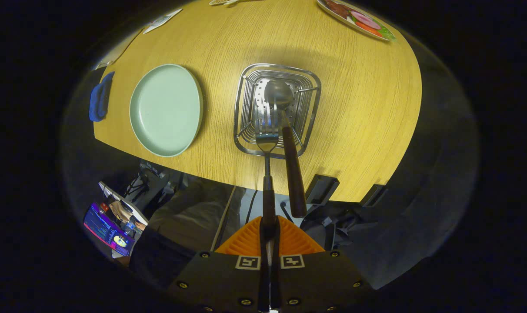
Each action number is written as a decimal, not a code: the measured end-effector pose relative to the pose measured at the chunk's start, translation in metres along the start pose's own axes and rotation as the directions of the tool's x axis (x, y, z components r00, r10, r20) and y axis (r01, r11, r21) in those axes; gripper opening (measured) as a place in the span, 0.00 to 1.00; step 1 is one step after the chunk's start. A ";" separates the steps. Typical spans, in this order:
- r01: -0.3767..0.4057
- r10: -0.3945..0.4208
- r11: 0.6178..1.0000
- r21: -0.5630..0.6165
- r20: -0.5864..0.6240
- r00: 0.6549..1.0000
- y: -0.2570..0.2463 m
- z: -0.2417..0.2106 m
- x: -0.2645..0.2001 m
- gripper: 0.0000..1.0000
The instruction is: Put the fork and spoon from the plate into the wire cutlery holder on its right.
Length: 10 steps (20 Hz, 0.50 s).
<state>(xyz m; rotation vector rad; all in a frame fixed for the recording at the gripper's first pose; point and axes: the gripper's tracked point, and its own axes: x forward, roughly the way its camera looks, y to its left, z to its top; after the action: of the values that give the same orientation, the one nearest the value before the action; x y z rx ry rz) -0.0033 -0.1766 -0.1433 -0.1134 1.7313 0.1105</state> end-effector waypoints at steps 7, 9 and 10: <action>0.057 -0.058 0.998 -0.008 -0.104 0.993 0.003 0.015 -0.004 0.02; 0.077 -0.078 0.997 -0.013 -0.114 0.990 0.002 0.020 -0.005 0.02; 0.078 -0.080 0.997 -0.014 -0.115 0.990 0.002 0.023 -0.005 0.02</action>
<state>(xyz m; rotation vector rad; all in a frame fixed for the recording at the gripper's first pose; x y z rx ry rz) 0.0196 -0.1710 -0.1416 -0.1985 1.8397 0.0546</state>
